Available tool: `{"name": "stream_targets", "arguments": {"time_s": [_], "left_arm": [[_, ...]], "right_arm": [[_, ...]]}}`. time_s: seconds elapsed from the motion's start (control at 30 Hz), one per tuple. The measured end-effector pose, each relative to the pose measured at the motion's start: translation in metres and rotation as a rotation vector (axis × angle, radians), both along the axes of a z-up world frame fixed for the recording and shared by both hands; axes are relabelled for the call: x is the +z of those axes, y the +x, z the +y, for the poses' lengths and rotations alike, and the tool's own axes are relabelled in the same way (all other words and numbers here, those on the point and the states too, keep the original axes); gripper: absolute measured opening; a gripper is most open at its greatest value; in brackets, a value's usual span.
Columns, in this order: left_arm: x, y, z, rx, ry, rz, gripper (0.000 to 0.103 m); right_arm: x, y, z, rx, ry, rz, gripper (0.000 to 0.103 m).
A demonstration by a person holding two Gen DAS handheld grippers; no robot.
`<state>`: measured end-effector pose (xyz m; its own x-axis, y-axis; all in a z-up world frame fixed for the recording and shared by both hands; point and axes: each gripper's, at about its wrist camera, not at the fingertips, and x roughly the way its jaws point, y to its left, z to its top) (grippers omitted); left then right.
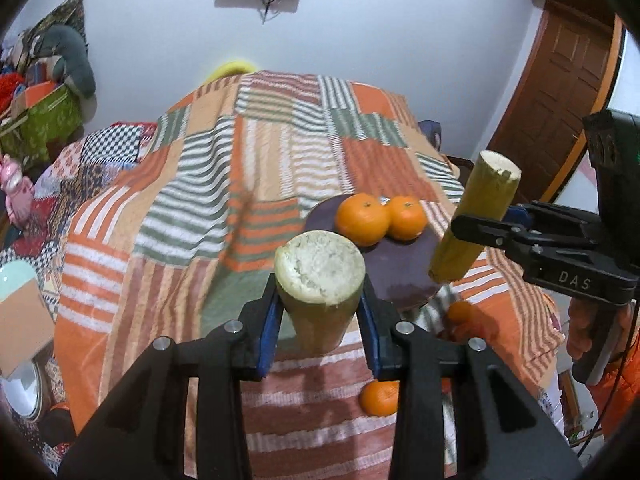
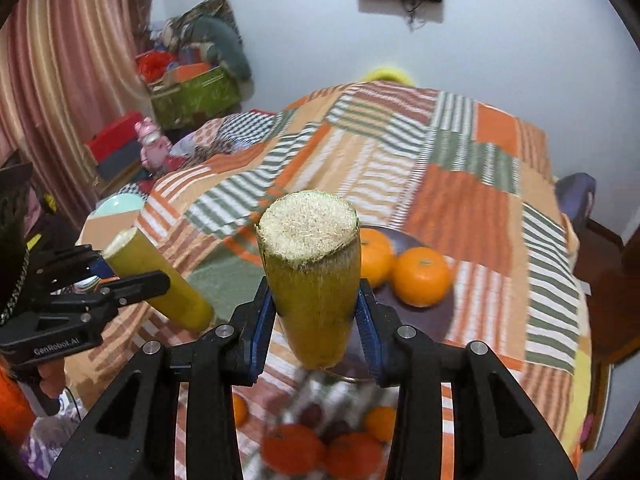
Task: Organize fruits
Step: 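Carry both corn pieces over the plate beside the oranges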
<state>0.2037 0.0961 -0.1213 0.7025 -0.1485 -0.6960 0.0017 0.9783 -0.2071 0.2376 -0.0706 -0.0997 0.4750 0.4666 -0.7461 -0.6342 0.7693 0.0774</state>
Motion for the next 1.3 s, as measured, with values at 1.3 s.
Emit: {"name": "stream_targets", "arguments": {"time_s": [1.3], "left_arm": [[-0.061, 0.119, -0.036, -0.025, -0.103, 0.148, 0.044]], "right_arm": [[-0.066, 0.054, -0.014, -0.043, -0.067, 0.037, 0.036]]}}
